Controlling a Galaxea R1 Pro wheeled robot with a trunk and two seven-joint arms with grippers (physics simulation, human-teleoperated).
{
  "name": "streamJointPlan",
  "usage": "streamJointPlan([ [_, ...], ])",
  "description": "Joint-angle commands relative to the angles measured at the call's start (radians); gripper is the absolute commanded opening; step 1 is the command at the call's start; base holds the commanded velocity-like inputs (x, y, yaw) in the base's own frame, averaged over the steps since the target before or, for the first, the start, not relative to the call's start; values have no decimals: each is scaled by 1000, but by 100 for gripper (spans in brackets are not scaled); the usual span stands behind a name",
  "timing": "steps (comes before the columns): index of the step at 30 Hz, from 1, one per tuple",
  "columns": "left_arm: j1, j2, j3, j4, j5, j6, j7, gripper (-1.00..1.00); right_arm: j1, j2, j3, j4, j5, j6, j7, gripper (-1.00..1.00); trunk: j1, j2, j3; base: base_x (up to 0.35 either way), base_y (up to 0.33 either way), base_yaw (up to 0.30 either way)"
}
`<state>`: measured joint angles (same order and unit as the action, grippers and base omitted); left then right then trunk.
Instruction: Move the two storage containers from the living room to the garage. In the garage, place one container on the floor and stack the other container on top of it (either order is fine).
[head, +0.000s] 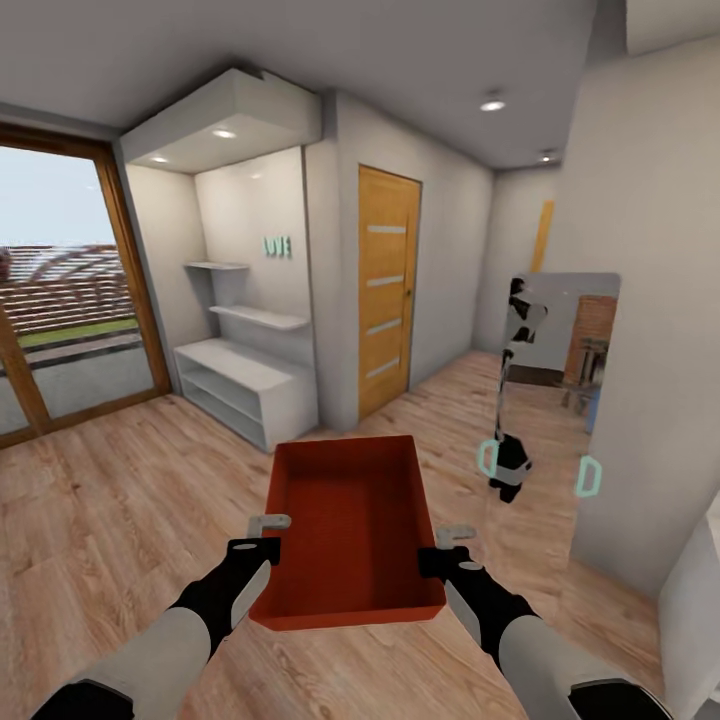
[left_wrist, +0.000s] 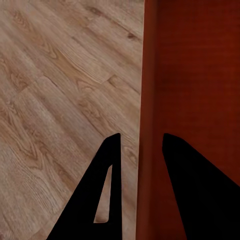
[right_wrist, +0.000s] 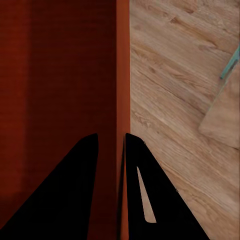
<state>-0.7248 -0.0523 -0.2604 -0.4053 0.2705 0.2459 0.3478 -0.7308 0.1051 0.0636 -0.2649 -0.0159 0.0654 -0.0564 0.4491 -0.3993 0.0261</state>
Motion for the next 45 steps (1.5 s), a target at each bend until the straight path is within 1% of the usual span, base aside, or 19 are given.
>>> streamJointPlan([
  [1,-1,2,-17,-5,4,-73,13,-100,1,-1,19,2,-17,7,-11,-100,1,-1,0,322,0,0],
  [32,-1,2,-17,-6,4,-73,15,-100,0,-1,20,1,-18,7,-10,-100,1,-1,0,319,0,0],
  [36,-1,2,-17,-6,4,-73,16,-100,1,-1,20,1,-18,7,-9,-100,1,-1,0,149,0,0],
  [45,-1,1,-17,-7,4,-73,16,-100,0,-1,20,1,-18,7,-9,-100,1,-1,1,13,0,0],
])
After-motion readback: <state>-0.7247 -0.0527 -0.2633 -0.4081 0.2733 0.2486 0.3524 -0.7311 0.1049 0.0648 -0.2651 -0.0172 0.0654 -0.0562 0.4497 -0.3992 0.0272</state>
